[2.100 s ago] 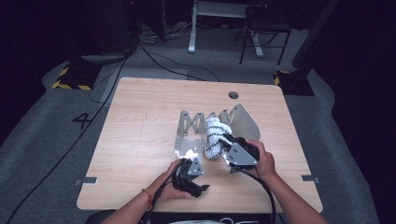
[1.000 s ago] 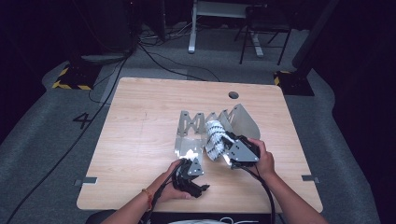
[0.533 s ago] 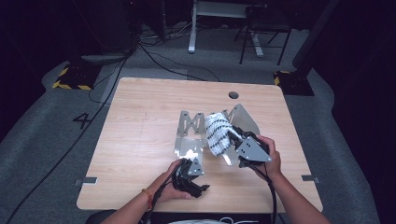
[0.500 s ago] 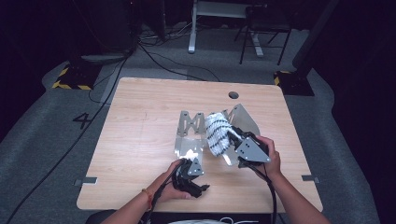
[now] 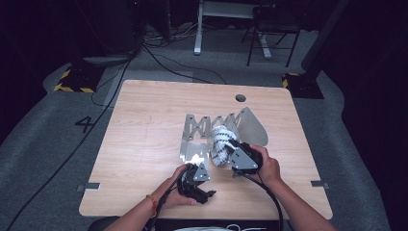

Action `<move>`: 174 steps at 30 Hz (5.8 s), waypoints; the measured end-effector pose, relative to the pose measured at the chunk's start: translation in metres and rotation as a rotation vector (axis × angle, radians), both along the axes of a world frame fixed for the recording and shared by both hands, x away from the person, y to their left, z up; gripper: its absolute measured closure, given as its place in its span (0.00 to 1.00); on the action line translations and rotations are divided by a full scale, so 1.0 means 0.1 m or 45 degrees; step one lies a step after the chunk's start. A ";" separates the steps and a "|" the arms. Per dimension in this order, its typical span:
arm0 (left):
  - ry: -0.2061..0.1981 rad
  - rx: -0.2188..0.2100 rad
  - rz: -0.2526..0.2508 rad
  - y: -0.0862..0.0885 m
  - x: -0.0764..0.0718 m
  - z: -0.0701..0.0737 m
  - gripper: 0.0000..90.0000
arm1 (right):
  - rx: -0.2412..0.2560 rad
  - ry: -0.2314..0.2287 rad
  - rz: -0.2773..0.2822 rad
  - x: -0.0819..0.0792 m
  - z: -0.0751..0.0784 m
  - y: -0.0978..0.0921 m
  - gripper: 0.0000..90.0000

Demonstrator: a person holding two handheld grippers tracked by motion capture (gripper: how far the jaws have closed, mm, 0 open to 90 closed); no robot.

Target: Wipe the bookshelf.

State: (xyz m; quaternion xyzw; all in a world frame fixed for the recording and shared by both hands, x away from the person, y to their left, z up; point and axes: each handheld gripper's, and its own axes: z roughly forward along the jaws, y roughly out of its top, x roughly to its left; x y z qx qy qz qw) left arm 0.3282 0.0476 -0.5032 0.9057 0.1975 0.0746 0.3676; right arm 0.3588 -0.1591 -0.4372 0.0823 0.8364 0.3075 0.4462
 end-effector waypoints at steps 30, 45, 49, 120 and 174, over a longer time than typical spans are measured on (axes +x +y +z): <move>-0.071 0.085 0.039 -0.02 -0.12 0.13 0.29 | 0.052 -0.118 -0.037 -0.04 0.17 -0.12 0.85; 0.006 -0.009 0.202 0.47 -0.43 0.37 0.32 | 0.072 -0.089 -0.032 -0.04 0.18 -0.16 0.85; -0.015 -0.087 0.386 0.66 -0.30 0.40 0.31 | 0.093 -0.079 -0.030 -0.04 0.19 -0.16 0.85; -0.178 -0.118 0.440 0.44 0.16 0.38 0.34 | 0.234 -0.041 0.421 -0.45 0.22 0.19 0.86; -0.033 0.094 0.309 0.48 0.31 0.07 0.21 | 0.235 0.144 0.573 -0.47 0.17 0.16 0.86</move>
